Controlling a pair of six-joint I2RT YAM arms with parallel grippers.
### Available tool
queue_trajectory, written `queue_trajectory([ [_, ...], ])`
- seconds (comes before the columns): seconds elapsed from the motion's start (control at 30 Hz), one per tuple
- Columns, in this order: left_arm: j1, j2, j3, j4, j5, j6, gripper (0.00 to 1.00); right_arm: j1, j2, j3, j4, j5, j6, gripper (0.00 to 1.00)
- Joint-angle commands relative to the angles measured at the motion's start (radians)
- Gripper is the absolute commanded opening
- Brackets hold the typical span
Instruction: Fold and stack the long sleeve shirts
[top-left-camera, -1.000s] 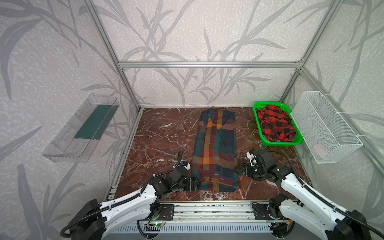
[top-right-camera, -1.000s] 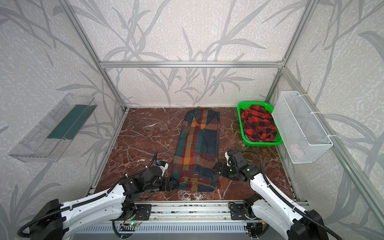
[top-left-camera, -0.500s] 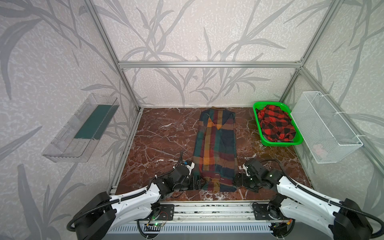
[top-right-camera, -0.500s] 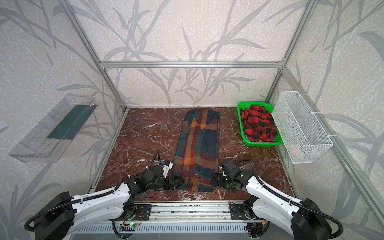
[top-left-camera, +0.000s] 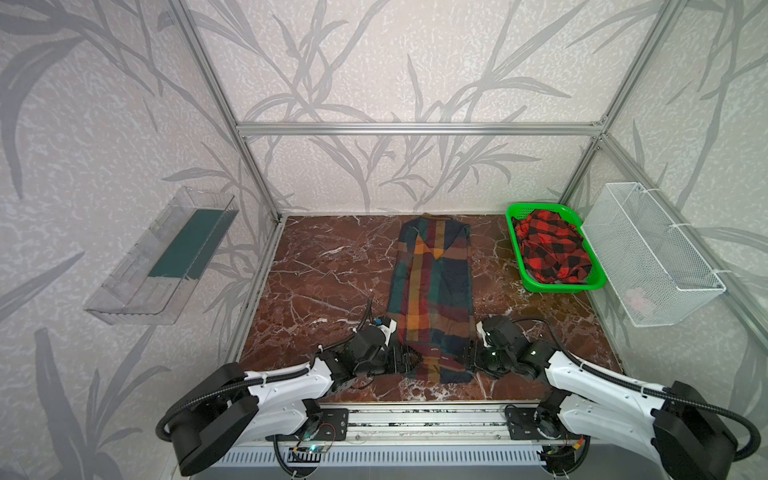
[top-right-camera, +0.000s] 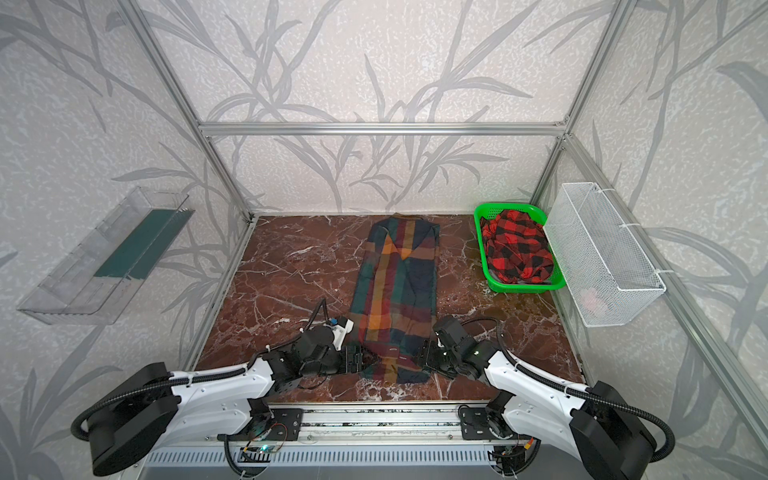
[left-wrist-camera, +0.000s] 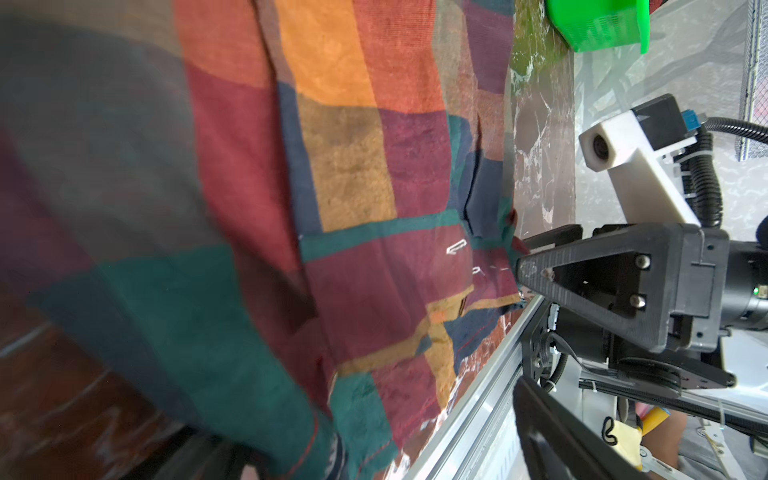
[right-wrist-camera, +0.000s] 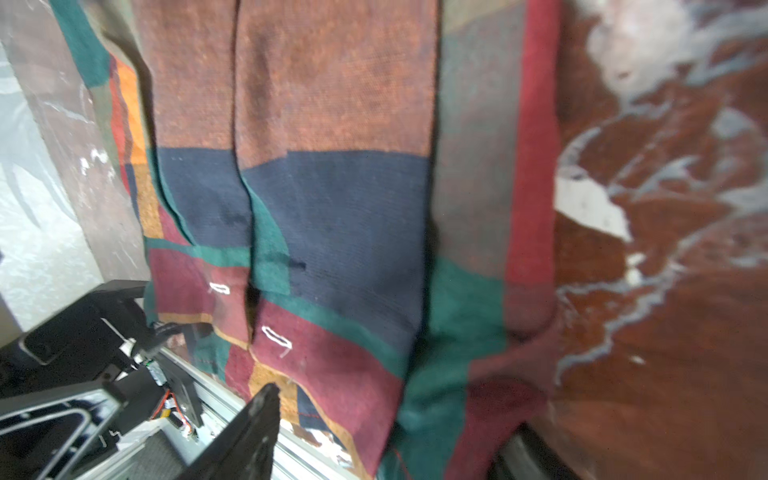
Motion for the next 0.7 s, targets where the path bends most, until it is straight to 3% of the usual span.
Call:
queue_trajectory([
  [0.0,0.003,0.101,-0.009,-0.043,0.027,-0.018,0.93,0.008,0.055,-0.058,0.011,0.002,0.011,0.68],
  [0.13,0.005,0.187,0.024,-0.025,0.074,-0.005,0.77,0.009,0.057,-0.062,0.02,0.012,0.006,0.58],
  [0.3,0.009,0.242,0.032,0.008,0.102,-0.012,0.46,0.013,0.039,-0.064,0.022,0.017,-0.01,0.36],
  [0.4,0.011,0.261,0.041,0.021,0.116,-0.014,0.36,0.016,0.031,-0.068,0.033,0.013,-0.018,0.2],
  [0.67,0.008,0.236,0.067,0.012,0.129,-0.06,0.0,0.029,-0.014,-0.046,-0.002,0.008,-0.025,0.02],
])
